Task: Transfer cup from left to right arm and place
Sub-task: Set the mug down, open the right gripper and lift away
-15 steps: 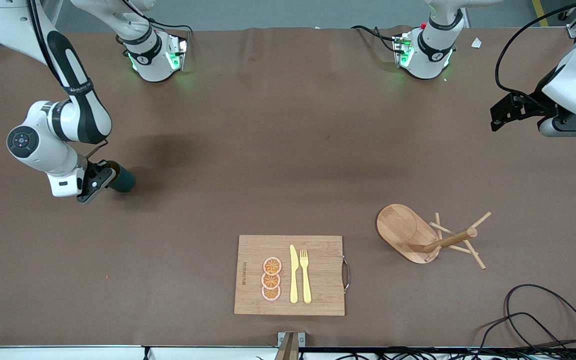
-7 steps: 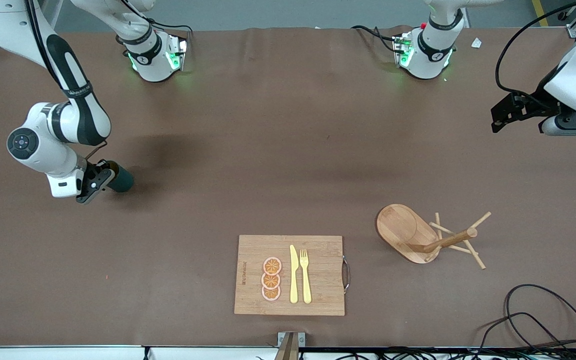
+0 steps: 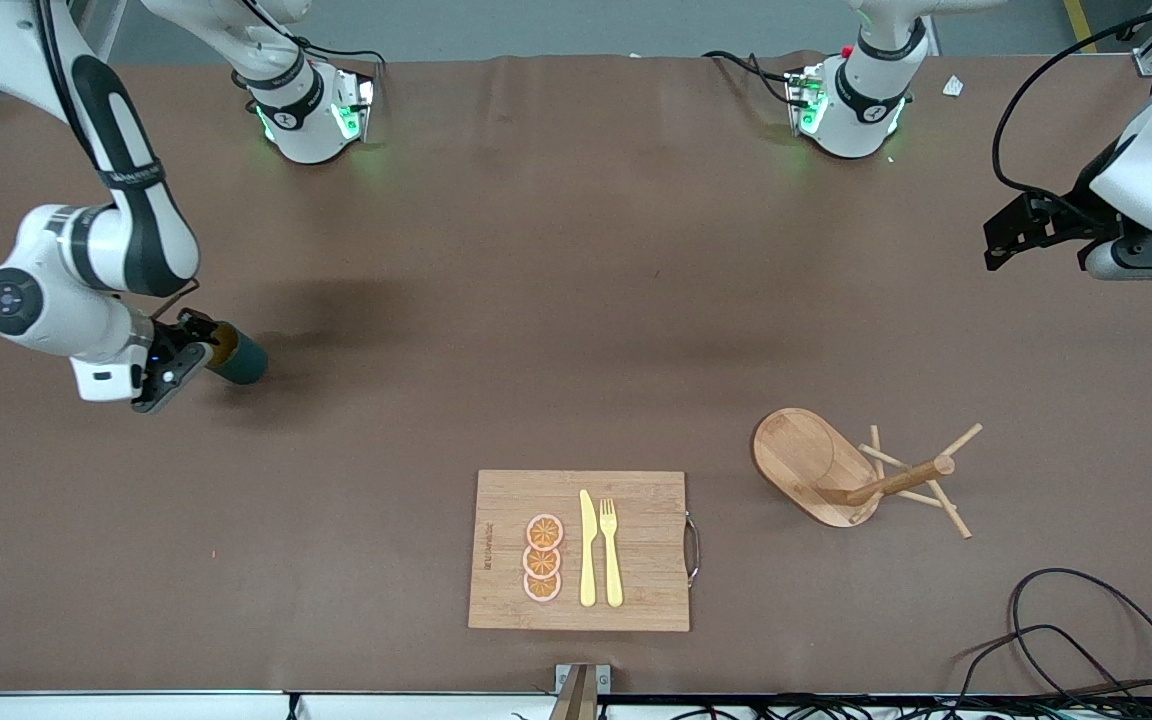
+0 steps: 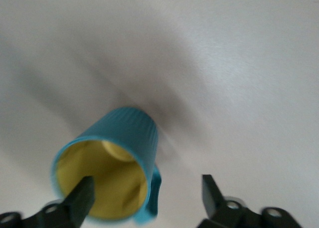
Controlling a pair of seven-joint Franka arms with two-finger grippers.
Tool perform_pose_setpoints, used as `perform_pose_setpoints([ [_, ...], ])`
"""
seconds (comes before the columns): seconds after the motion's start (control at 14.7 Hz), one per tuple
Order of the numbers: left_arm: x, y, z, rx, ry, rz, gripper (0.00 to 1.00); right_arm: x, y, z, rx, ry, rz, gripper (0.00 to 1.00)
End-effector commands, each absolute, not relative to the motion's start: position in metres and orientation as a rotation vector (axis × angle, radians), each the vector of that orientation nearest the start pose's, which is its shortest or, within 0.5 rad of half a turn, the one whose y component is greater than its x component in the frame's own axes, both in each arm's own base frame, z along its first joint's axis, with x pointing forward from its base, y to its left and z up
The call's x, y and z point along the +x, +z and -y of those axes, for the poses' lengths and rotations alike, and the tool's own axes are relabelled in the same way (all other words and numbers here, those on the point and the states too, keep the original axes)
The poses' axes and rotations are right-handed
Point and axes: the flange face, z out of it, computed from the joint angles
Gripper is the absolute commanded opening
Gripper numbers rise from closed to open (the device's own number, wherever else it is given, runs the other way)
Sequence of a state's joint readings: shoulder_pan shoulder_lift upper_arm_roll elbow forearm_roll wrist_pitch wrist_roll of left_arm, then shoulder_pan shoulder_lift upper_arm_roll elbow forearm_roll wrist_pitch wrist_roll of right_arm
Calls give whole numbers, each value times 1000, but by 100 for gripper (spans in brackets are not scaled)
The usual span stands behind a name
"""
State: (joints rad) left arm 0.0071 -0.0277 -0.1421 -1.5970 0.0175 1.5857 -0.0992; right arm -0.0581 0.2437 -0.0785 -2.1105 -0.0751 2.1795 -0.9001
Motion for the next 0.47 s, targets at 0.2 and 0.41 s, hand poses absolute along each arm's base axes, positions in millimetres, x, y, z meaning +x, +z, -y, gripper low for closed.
perform_pose_setpoints([
  [0.2, 545, 639, 75, -3127, -60, -45, 100, 574, 409, 45, -3032, 358, 698, 100],
  [0.41, 545, 639, 72, -3127, -58, -55, 100, 583, 461, 22, -3137, 325, 292, 100],
])
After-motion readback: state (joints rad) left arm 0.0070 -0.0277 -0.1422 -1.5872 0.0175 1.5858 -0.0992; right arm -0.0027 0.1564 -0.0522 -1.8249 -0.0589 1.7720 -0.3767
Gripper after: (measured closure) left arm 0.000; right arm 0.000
